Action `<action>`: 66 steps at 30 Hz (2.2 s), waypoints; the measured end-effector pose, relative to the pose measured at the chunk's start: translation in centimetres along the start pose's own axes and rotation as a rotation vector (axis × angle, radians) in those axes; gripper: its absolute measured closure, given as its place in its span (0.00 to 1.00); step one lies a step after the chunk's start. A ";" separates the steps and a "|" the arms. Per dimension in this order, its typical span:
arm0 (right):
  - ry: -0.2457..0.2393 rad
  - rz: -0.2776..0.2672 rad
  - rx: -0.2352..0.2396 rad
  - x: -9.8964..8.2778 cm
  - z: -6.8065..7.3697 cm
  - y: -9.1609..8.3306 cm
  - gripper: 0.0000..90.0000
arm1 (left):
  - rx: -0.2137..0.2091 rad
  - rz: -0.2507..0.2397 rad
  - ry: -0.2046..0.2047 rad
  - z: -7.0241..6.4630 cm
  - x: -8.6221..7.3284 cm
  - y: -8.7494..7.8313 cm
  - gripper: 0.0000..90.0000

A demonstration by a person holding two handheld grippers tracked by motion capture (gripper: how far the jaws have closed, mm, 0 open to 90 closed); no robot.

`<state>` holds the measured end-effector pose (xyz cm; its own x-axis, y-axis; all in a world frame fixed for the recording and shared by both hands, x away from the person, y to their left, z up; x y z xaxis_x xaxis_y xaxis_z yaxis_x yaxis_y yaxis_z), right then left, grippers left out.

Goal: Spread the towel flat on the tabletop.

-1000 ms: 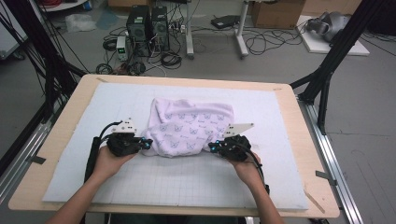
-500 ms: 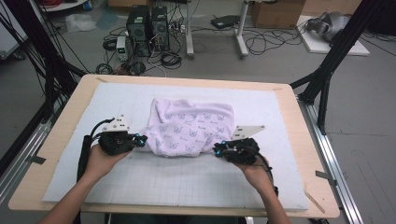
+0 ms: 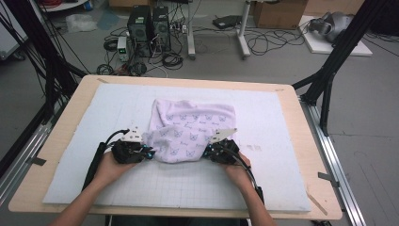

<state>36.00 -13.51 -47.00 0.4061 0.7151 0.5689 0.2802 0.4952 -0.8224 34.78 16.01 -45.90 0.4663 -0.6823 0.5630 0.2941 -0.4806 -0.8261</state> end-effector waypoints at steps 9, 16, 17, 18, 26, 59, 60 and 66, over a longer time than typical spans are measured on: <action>-0.022 -0.072 0.051 -0.6 1.0 -3.8 0.98 | 0.011 -0.087 -0.012 -0.3 0.2 -2.9 0.95; -0.037 -0.144 0.045 -1.1 1.6 -8.0 0.98 | 0.019 -0.147 0.000 -1.1 1.0 -6.0 0.95; -0.042 -0.150 0.037 -1.2 1.6 -8.5 0.98 | 0.017 -0.158 0.002 -1.1 1.1 -6.5 0.95; -0.041 -0.153 0.037 -1.3 1.6 -9.2 0.98 | 0.017 -0.163 0.002 -1.3 1.2 -6.9 0.95; -0.048 -0.187 0.028 -2.4 1.8 -13.3 0.98 | 0.048 -0.199 0.011 -1.7 1.3 -10.0 0.95; 0.017 -0.123 0.083 -2.0 2.1 -5.7 0.63 | -0.013 -0.099 -0.070 0.0 -0.9 -3.9 0.59; 0.012 -0.109 0.086 -1.8 2.2 -4.9 0.63 | -0.029 -0.084 -0.069 -0.1 -0.9 -3.1 0.62; -0.008 -0.034 0.031 -0.6 1.8 -1.4 0.73 | -0.029 -0.027 -0.063 0.2 -0.2 0.7 0.80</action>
<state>33.79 -13.71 -46.16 0.3900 0.7015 0.5965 0.2664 0.5341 -0.8023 35.05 15.92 -46.58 0.5103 -0.6332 0.5820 0.2839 -0.5147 -0.8090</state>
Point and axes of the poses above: each handheld gripper's, and its own axes: y roughly forward along the jaws, x roughly out of its top, z roughly to its left, the point moved 4 cm from there along y, roughly forward along the jaws, and after that the axes turned 13 degrees about z, right-handed, at the moved point
